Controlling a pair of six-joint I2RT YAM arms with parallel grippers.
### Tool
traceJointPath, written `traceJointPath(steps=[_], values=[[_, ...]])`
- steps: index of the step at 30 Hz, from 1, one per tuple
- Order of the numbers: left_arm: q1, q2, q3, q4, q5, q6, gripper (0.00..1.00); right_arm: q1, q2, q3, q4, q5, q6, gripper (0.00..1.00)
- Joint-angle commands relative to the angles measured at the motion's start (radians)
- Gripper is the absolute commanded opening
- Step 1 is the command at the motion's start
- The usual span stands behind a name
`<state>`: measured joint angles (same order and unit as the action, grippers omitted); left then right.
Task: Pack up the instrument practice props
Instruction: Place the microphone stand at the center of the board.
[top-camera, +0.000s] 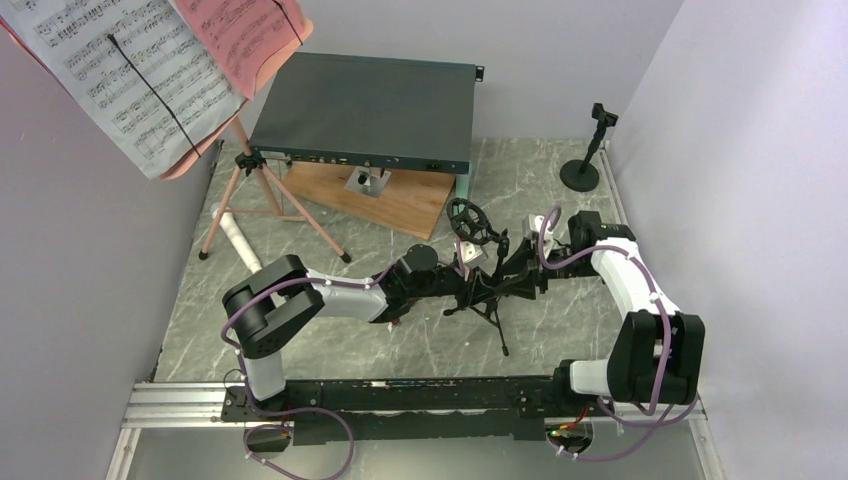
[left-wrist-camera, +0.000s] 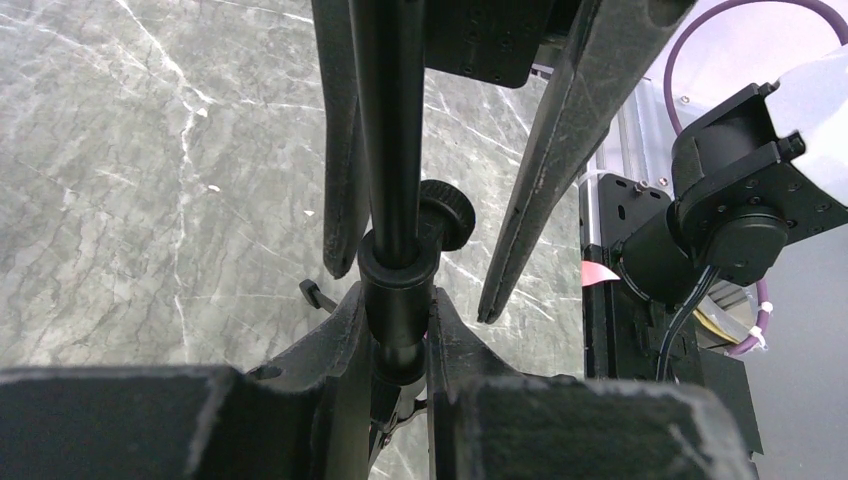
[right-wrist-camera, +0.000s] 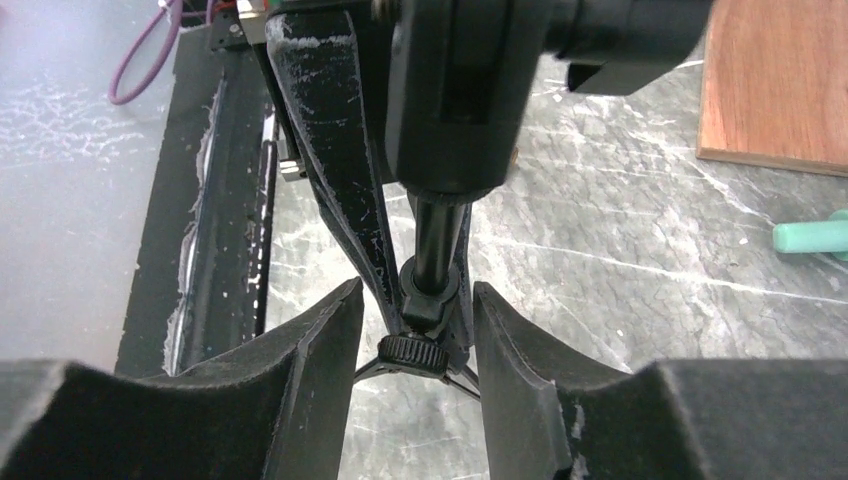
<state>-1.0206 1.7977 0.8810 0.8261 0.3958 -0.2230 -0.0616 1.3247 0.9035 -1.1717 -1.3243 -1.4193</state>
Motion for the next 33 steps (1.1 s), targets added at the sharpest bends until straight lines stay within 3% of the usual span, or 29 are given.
traceJointPath(steps=[1, 5, 9, 13, 16, 24, 33], values=[[-0.001, -0.021, 0.012, 0.122, 0.029, 0.007, 0.0, 0.009, -0.051, -0.033, 0.103, 0.01, 0.044, 0.45], [-0.001, -0.019, 0.012, 0.127, 0.039, 0.002, 0.0, 0.015, -0.042, -0.03, 0.115, 0.014, 0.049, 0.33], [-0.001, -0.028, 0.006, 0.116, 0.047, 0.005, 0.0, 0.016, 0.008, 0.002, 0.006, 0.006, -0.055, 0.17], [-0.001, -0.033, -0.002, 0.102, 0.066, 0.009, 0.05, 0.015, 0.041, 0.028, -0.081, -0.007, -0.155, 0.13], [-0.001, -0.041, -0.018, 0.094, 0.074, 0.01, 0.14, 0.016, 0.04, 0.027, -0.076, -0.005, -0.155, 0.13], [-0.001, -0.081, -0.085, 0.107, 0.071, 0.008, 0.5, 0.021, -0.017, -0.014, 0.044, 0.051, -0.046, 0.1], [-0.002, -0.128, -0.125, 0.074, 0.061, 0.02, 0.61, 0.031, -0.05, -0.029, 0.065, 0.076, -0.024, 0.0]])
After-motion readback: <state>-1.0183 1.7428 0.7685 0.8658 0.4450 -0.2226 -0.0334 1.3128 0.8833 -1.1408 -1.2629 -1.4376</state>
